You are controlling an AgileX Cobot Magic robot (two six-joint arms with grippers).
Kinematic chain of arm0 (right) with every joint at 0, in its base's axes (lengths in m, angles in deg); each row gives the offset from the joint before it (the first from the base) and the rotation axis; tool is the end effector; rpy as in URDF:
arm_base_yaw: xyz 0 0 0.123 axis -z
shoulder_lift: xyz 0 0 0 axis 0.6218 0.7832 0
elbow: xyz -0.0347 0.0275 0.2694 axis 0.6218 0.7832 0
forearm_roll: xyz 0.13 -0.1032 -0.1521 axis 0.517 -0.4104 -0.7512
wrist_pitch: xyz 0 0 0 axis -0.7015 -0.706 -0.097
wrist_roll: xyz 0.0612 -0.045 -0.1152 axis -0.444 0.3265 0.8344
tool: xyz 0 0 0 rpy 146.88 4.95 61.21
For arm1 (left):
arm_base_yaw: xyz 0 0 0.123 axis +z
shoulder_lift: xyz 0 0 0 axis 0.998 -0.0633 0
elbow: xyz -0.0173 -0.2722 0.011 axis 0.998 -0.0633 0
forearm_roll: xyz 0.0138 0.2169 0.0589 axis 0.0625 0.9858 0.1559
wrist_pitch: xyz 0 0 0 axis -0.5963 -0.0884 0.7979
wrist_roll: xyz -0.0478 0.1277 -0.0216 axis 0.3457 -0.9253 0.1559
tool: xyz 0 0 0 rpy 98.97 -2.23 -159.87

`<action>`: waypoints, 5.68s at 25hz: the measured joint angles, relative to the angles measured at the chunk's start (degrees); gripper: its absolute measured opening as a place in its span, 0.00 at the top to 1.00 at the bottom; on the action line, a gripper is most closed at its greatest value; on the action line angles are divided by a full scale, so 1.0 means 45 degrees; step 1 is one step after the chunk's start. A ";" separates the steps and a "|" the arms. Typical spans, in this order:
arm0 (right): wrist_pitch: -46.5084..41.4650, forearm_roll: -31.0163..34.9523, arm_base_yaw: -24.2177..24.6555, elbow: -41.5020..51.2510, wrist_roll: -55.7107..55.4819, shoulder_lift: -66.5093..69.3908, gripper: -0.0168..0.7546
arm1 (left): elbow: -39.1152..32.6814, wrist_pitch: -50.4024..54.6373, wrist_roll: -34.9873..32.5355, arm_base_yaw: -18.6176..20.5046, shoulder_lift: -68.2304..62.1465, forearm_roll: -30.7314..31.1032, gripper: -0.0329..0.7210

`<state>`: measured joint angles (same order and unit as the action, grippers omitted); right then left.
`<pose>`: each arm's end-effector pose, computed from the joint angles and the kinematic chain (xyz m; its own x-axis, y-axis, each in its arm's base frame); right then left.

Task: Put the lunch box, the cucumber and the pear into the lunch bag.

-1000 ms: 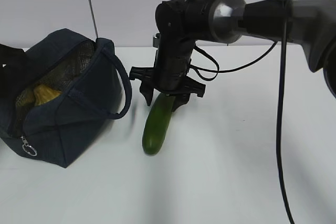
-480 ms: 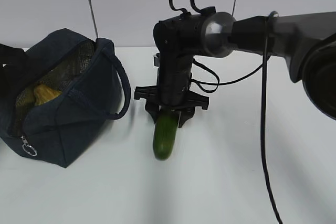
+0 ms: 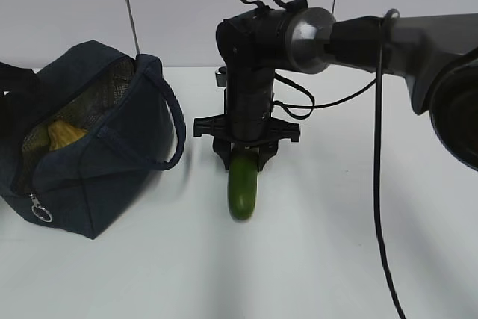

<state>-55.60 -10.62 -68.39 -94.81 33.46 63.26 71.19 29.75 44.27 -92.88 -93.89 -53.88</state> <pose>0.4043 0.2275 0.1049 -0.9814 0.1195 -0.1499 0.1102 0.9915 0.0692 0.2900 -0.0331 0.2325 -0.9590 0.0061 -0.2833 0.0150 0.9995 -0.0292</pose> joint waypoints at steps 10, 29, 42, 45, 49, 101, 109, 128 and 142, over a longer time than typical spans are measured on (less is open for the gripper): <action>-0.1298 -0.0205 0.0000 -0.1488 0.1952 0.0000 0.47 | 0.0000 0.0000 0.0000 0.0000 0.0000 0.0069 0.95; -0.1802 0.2335 0.0000 -0.7885 0.3771 -0.0022 0.47 | 0.0000 0.0000 0.0000 0.0000 0.0000 0.0000 0.95; -0.1113 0.5672 -0.1526 -0.7976 0.4201 0.0721 0.47 | 0.0000 -0.0375 0.0000 0.0000 0.0000 0.0000 0.95; -0.0375 0.5828 -0.1602 -0.7976 0.3407 0.1057 0.47 | 0.0000 -0.0392 0.0000 0.0000 0.0000 0.0000 0.95; -0.0016 0.5704 -0.1602 -0.7976 0.2812 0.1519 0.47 | 0.0000 -0.0456 0.0000 0.0000 0.0000 0.0000 0.95; -0.1940 0.3313 -0.1579 -0.9752 0.5833 0.0474 0.38 | 0.0000 -0.0350 0.0000 0.0000 0.0000 -0.0100 0.95; -0.1940 0.2590 -0.1579 -0.9752 0.8448 0.0474 0.38 | 0.0000 -0.0350 0.0000 0.0000 0.0000 -0.0146 0.95; -0.1940 0.0920 -0.1579 -0.9752 0.7598 0.0474 0.38 | 0.0000 -0.0350 -0.0011 0.0000 0.0000 -0.0363 0.95; -0.1940 0.1258 -0.1579 -0.5929 0.7457 -0.0973 0.38 | 0.0000 -0.0374 -0.0011 0.0000 0.0000 -0.0363 0.95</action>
<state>-64.33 -4.96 -75.50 -121.49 67.01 58.89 71.19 28.07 44.22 -92.88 -93.89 -55.51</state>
